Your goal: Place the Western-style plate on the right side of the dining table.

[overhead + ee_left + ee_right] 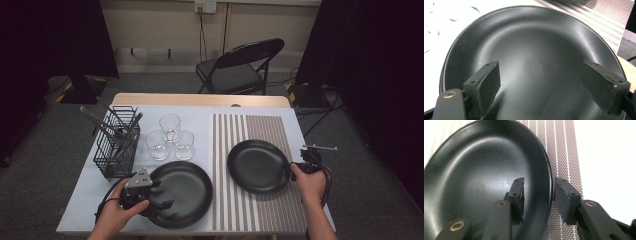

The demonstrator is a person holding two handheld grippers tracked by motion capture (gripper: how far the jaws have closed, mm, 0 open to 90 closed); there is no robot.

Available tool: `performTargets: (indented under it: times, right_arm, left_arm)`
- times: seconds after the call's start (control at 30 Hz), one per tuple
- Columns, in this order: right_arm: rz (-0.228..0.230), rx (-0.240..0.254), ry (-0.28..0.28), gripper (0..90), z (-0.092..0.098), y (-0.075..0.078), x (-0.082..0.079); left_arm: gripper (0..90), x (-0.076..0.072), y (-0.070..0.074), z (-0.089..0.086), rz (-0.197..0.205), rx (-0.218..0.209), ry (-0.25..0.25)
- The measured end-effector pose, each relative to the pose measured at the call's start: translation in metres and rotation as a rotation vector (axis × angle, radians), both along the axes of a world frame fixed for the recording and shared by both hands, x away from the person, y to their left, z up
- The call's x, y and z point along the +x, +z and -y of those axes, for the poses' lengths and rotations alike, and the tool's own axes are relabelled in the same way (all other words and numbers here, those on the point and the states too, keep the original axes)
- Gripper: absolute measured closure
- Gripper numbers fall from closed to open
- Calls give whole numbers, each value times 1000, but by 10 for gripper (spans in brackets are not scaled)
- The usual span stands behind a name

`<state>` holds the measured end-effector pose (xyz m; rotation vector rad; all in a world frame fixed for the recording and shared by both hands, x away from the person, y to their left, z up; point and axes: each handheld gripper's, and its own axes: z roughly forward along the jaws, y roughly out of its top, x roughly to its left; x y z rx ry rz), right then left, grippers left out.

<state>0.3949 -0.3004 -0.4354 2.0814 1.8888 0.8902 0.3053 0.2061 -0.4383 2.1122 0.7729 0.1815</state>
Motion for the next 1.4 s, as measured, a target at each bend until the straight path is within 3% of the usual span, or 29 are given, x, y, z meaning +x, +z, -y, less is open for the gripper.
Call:
performTargets:
  times: [0.33,0.63,0.9,1.1,1.2,1.4]
  right_arm:
    - [47,6,21,518,-1,7,-2]
    - [121,-10,109,446,-10,10,-4]
    - [136,2,164,355,-14,11,-3]
    - [149,-10,212,302,-23,14,-5]
    - [163,-38,256,294,-29,16,-6]
    - [183,-32,294,261,-38,16,-9]
  left_arm:
    - [160,0,0,0,1,0,-1]
    - [161,-1,0,1,-2,-3,1]
    - [161,-1,0,1,2,2,-5]
    - [160,-1,1,1,5,5,-10]
    - [161,-2,1,1,3,5,-10]
    - [160,-2,2,0,6,8,-10]
